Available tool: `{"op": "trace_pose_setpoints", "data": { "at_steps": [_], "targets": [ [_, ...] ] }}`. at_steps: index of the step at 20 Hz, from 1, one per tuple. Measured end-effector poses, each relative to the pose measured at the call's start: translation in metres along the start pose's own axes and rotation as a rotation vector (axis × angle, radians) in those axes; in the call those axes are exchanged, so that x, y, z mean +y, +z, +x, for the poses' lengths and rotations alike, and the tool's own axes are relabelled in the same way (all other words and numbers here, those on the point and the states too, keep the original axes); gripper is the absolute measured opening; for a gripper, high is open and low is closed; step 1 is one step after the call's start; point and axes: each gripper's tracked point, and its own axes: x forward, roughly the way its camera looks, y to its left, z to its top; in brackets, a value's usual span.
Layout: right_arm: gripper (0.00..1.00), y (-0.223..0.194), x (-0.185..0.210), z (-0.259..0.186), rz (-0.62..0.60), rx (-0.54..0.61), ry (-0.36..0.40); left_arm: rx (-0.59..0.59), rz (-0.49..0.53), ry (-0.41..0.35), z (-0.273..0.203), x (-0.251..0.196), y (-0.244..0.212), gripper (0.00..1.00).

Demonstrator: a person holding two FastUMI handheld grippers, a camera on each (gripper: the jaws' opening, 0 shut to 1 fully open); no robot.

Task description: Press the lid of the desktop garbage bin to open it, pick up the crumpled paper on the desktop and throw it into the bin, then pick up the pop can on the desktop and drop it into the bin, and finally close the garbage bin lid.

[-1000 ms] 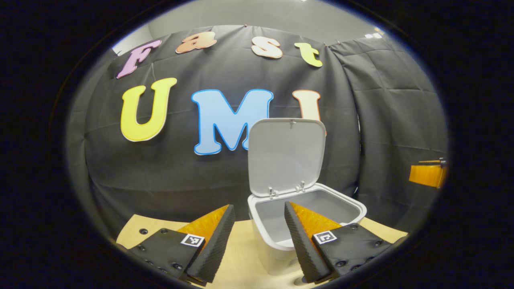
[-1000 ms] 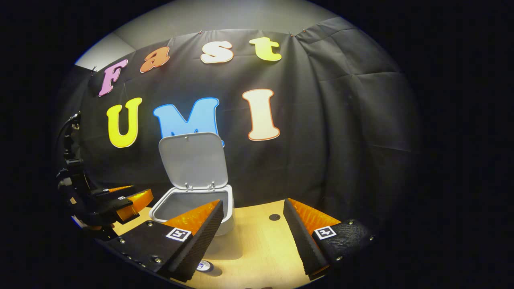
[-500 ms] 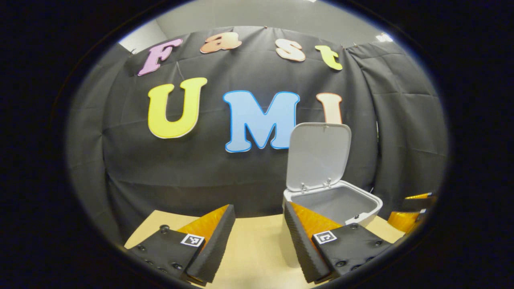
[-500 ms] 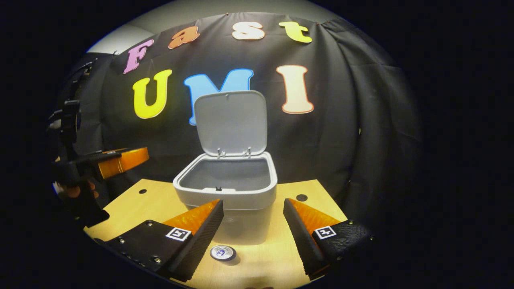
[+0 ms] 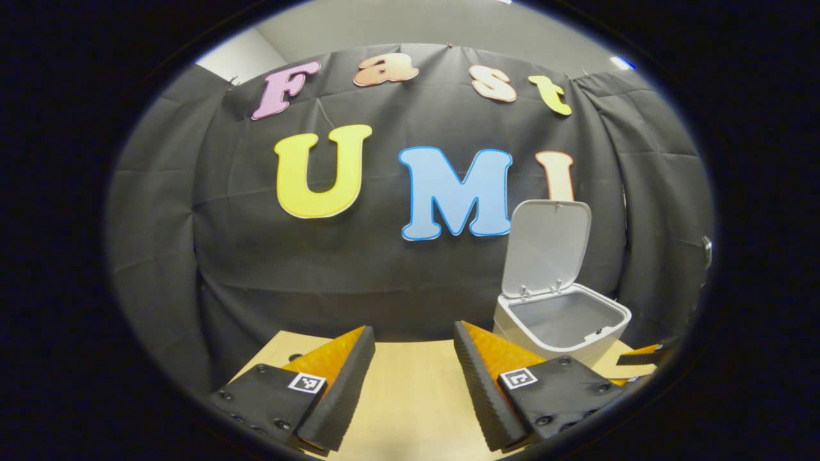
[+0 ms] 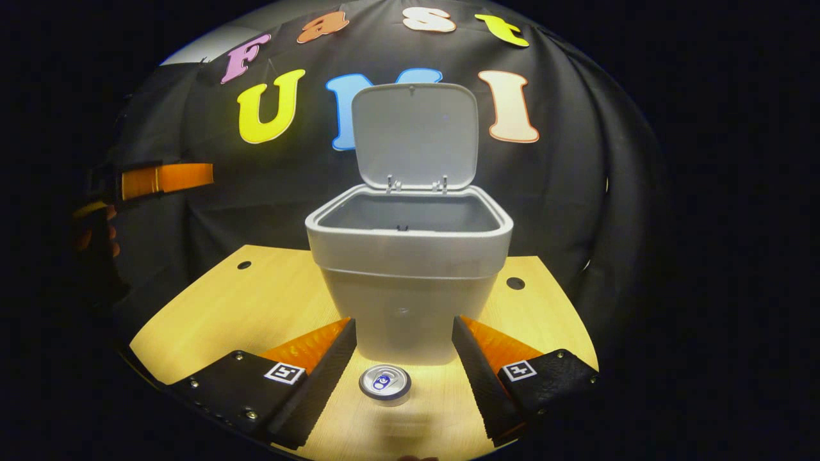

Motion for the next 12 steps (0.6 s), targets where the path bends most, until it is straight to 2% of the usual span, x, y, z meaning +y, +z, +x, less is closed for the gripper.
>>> {"op": "trace_pose_setpoints", "data": {
  "at_steps": [9, 10, 12],
  "targets": [
    [0.96, -0.05, 0.016, 0.033, -0.011, 0.128, 0.022, 0.013, -0.025, 0.077, -0.021, 0.049, -0.003, 0.87],
    [0.96, -0.055, 0.017, 0.036, -0.01, 0.144, 0.023, 0.013, -0.028, 0.085, -0.023, 0.053, -0.003, 0.84],
    [0.96, -0.067, 0.019, 0.041, -0.007, 0.171, 0.025, 0.012, -0.031, 0.101, -0.027, 0.061, -0.003, 0.87]
  ]
}}
